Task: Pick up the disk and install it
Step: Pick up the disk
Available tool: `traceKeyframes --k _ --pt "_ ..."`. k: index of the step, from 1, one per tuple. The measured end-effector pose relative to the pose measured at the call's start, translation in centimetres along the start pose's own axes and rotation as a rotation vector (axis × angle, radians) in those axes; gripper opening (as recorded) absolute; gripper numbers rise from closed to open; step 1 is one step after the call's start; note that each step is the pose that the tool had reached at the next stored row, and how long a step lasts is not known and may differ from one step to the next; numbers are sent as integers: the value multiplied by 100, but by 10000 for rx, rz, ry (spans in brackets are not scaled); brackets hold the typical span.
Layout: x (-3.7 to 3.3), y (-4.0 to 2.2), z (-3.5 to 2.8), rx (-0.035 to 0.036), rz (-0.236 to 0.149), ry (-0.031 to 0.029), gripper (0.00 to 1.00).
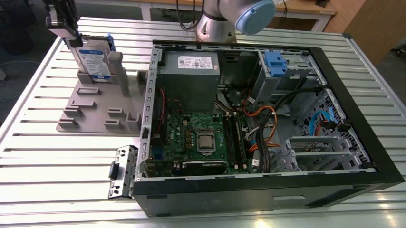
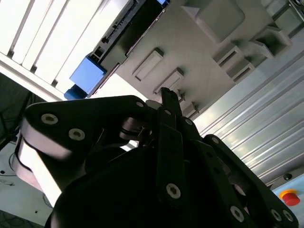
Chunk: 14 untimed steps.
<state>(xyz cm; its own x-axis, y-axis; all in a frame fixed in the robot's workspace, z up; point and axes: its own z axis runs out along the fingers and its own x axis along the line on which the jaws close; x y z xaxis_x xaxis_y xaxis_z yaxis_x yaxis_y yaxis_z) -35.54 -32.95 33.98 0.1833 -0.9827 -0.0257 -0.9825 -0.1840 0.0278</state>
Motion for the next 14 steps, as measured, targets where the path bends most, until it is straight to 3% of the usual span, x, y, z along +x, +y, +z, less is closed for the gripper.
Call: traceKeyframes --k 14 --pt "0 0 0 -18 -707 20 10"
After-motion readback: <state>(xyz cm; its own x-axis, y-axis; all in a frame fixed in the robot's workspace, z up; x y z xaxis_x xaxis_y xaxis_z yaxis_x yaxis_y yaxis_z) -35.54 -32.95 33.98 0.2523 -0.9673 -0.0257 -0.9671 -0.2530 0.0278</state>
